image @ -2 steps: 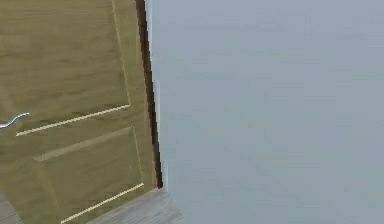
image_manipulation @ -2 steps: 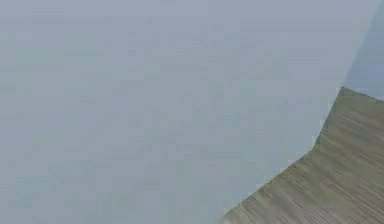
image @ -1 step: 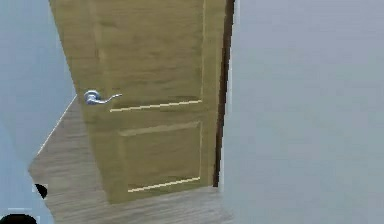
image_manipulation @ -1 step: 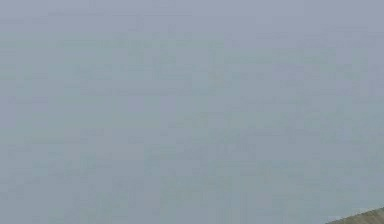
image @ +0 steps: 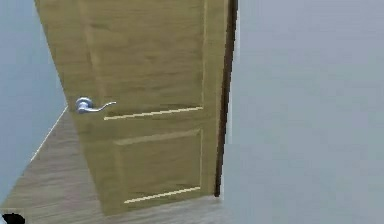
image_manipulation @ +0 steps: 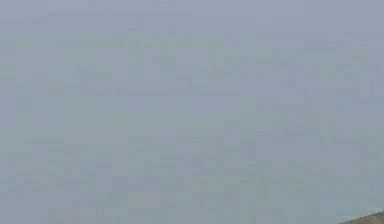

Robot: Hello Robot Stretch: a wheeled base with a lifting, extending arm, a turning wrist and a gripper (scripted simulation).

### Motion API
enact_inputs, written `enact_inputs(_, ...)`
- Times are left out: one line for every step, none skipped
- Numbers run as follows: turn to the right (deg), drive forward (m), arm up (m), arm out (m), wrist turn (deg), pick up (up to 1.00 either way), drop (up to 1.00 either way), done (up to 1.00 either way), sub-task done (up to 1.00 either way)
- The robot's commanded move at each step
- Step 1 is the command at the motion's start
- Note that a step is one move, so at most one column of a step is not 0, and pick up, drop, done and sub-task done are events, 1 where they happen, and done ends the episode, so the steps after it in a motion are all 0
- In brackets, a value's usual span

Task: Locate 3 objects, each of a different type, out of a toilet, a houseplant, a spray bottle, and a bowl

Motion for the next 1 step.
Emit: enact_inputs(-12.0, 0.00, 0.00, 0.00, 0.0, 0.00, 0.00, 0.00, 0.00)
